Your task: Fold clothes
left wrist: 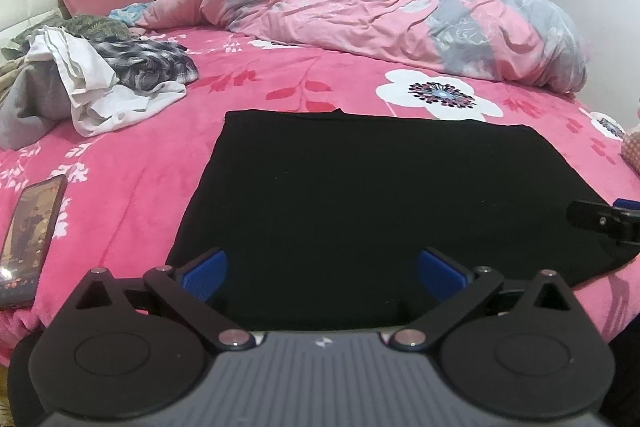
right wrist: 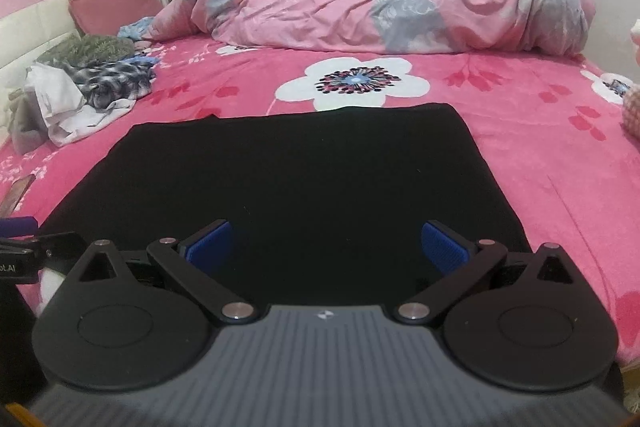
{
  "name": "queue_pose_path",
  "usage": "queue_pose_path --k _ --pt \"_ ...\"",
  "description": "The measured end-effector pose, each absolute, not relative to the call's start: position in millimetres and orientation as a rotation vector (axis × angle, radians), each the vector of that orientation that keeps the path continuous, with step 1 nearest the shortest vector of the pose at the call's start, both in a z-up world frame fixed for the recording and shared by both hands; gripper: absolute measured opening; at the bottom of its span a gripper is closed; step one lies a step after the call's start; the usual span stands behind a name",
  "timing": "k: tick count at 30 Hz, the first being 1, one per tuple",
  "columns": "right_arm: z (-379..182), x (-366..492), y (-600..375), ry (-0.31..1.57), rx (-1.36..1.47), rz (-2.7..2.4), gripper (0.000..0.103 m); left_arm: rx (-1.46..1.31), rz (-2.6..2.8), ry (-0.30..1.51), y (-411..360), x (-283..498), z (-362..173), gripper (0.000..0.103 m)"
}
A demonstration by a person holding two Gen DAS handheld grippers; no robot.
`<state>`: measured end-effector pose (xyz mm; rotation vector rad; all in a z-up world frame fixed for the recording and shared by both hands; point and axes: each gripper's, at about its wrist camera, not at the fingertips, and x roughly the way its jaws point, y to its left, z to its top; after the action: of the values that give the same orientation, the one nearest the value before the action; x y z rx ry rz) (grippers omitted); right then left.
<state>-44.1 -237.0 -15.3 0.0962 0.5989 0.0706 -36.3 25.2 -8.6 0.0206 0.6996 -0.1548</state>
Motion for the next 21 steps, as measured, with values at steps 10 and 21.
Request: queue_pose_path --k 10,21 --pt "-18.4 -46.9 -227.5 0.542 0.026 0.028 0.102 0.095 -0.103 0.706 14.3 -37.6 -6.1 0.103" --pt "-21.4 -47.3 -233.9 0.548 0.042 0.030 0.102 0.117 -0.071 0.743 12.9 -31.8 -4.5 0.103"
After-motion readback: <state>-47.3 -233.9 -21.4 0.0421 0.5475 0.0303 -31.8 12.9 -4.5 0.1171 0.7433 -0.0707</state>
